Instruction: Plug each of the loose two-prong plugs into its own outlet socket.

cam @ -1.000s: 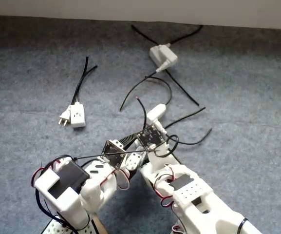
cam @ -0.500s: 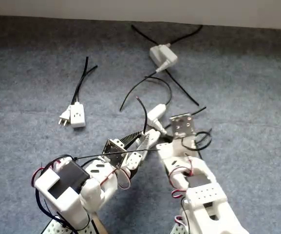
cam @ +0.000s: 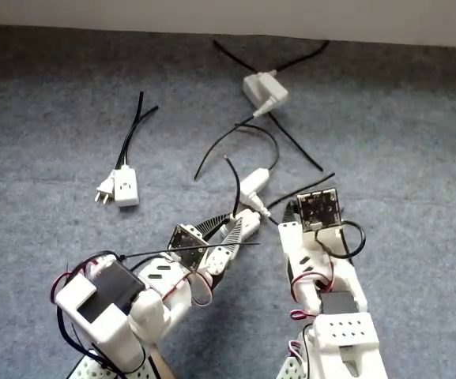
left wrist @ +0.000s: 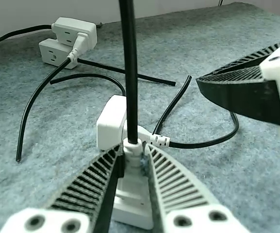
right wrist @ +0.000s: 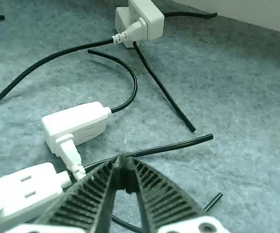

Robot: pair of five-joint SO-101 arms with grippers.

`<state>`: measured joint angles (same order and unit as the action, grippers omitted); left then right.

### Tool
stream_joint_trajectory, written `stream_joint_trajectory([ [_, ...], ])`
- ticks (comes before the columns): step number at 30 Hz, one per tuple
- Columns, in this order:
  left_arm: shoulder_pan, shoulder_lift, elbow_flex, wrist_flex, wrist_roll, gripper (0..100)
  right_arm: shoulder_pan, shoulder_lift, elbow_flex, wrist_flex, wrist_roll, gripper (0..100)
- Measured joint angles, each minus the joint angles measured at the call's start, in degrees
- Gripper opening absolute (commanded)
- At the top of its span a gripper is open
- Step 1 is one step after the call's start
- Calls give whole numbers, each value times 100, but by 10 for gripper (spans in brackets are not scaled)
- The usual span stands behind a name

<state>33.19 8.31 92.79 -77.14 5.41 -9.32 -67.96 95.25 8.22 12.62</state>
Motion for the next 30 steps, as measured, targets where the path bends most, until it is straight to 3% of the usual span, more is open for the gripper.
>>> stream_joint_trajectory([
  [8, -18, -9, -18, 149, -396, 6, 79, 422, -44, 70, -97, 8],
  [13, -35, -9, -26, 167, -774, 7, 273, 2426, -1108, 158, -316, 82],
  [18, -149, -9, -97, 193, -343, 7, 738, 4343, -2778, 1204, -1160, 191],
  [24, -343, 9, -387, 79, -158, 7, 712, 4510, -2980, 1213, -1134, 191],
  [30, -360, 26, -360, 79, -141, 7, 712, 3938, -2277, 607, -1134, 191],
])
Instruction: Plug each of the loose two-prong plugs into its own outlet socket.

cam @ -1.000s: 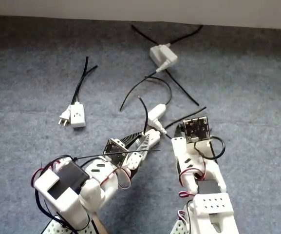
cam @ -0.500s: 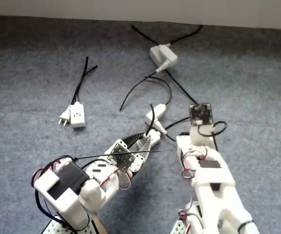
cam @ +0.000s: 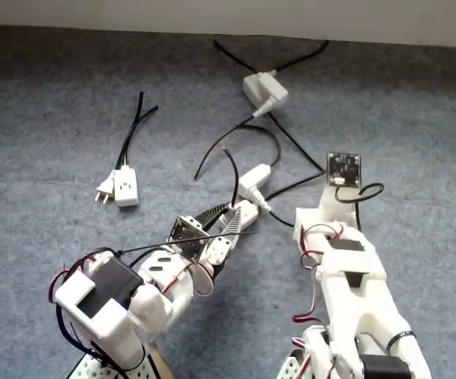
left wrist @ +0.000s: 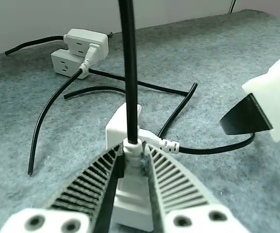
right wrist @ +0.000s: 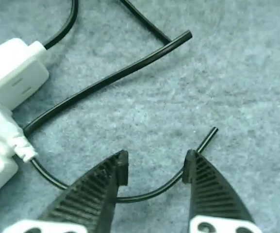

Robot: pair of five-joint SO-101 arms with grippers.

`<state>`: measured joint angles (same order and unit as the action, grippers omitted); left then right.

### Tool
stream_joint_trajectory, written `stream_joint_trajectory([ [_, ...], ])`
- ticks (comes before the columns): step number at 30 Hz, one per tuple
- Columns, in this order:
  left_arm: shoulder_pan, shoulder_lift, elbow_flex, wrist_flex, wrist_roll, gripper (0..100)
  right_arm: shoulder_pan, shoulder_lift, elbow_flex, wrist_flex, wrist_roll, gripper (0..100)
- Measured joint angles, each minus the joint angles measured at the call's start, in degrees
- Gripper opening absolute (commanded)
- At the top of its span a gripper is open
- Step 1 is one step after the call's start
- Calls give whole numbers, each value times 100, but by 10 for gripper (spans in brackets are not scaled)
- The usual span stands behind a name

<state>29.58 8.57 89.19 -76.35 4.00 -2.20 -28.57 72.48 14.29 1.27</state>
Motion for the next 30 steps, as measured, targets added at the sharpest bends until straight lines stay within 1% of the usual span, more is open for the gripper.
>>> stream_joint_trajectory([
  [5, -62, 0, 132, 0, 35, 7, -9, -220, 281, -158, 132, 191],
  [10, -466, 0, 176, -18, 44, 7, -26, -220, 290, -193, 202, 191],
  [12, -677, 0, 193, -193, 44, 7, -62, -220, 290, -193, 220, 191],
  [14, -738, 0, 290, -387, 44, 8, -79, -220, 290, -193, 220, 191],
  [16, -659, 0, 510, -457, 26, 49, -88, -220, 290, -193, 237, 191],
  [19, -360, 0, 571, -475, -123, 183, -88, -220, 290, -193, 237, 191],
  [20, -316, 0, 571, -475, -246, 220, -88, -220, 290, -193, 237, 191],
  [21, -281, 0, 571, -475, -316, 236, -88, -220, 290, -193, 237, 191],
  [30, -246, 0, 580, -325, -264, 217, -97, -220, 290, -193, 237, 191],
])
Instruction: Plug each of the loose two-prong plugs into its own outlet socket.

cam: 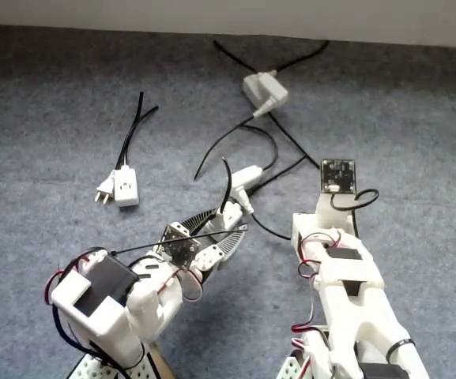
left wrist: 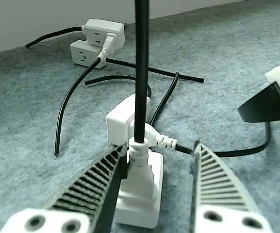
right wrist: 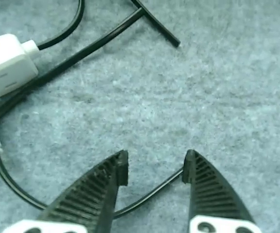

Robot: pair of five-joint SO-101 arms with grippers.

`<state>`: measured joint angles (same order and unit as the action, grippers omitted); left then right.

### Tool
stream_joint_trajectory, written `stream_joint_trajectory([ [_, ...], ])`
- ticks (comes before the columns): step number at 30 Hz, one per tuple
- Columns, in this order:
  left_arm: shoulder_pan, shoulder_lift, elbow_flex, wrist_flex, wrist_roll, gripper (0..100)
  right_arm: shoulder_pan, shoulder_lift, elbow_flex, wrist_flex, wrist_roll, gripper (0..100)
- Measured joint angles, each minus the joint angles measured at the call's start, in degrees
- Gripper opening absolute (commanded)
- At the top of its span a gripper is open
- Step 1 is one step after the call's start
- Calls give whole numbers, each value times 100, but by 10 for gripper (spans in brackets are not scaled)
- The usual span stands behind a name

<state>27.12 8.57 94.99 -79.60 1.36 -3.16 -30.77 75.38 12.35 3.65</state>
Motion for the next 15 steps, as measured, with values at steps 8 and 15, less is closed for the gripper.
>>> stream_joint_trajectory([
  [8, -149, 0, 0, -448, 0, 217, 0, 0, 0, 0, 0, 191],
  [15, -378, 0, 0, -703, -62, 217, 0, 0, 0, -18, 0, 191],
])
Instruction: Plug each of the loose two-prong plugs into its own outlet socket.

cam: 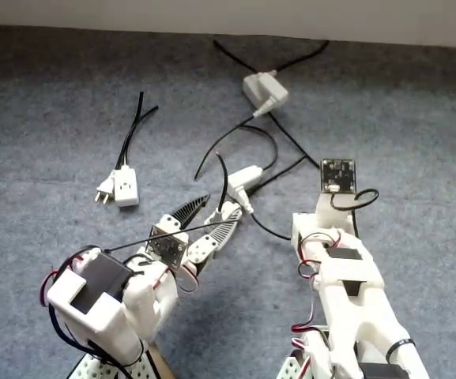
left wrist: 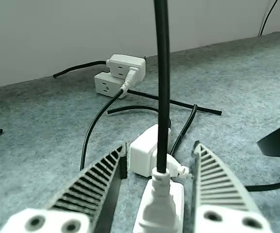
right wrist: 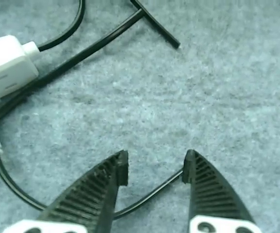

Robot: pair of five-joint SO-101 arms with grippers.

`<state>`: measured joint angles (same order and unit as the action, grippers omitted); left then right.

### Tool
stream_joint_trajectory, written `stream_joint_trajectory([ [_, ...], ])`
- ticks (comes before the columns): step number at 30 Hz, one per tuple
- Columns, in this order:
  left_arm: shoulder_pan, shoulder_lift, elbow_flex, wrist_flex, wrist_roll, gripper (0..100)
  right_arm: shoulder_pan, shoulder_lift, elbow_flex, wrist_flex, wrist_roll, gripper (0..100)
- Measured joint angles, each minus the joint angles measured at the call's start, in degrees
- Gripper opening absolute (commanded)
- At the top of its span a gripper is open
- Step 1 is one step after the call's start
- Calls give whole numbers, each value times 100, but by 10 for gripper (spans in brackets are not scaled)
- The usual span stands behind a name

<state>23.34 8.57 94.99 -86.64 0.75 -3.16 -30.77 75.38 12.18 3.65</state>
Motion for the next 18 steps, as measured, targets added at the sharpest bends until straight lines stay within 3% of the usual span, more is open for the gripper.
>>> stream_joint_trajectory([
  [5, 9, 0, 0, 97, -18, 188, 0, 0, 0, -26, 0, 191],
  [10, 9, 0, 0, 97, -35, 1, 0, 0, 0, -202, 0, 191],
  [18, 0, 0, 0, -413, -53, 7, 0, 0, 0, -220, 0, 191],
])
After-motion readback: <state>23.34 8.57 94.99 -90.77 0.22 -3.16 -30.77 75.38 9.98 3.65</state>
